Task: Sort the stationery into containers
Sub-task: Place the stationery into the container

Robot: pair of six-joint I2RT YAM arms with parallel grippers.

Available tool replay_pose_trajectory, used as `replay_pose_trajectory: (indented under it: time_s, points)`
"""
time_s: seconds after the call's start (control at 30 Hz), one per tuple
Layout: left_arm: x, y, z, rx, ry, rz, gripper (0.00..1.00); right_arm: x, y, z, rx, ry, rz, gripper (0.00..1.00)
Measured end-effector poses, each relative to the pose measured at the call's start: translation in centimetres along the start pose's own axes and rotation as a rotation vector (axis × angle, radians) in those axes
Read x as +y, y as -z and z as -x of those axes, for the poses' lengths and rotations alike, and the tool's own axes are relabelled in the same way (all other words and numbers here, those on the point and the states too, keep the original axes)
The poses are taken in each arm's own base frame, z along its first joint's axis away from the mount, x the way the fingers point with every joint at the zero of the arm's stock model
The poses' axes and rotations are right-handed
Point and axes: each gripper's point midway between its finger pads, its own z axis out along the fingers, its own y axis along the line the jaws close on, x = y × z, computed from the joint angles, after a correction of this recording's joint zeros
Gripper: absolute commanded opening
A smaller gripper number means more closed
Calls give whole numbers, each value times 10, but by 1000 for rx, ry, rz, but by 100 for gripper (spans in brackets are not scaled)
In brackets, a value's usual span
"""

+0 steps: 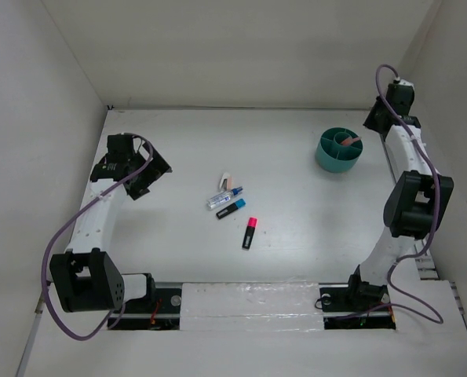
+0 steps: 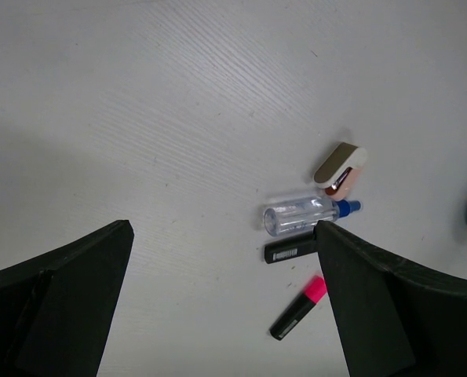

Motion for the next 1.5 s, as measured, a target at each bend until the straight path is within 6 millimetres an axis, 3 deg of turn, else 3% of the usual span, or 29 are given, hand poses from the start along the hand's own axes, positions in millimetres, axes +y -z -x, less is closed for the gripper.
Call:
replay_pose_trajectory:
  time_s: [0.43, 0.83, 1.5]
  points:
    - [-3, -4, -5, 21, -10, -2, 100, 0, -28, -58, 182, 43, 45, 0]
    - [-3, -3, -6, 25, -14, -9, 100, 4, -27, -71, 219, 56, 88, 0]
    - [-4, -5, -7, 35, -21, -13, 100, 10, -26, -72, 228, 56, 127, 30]
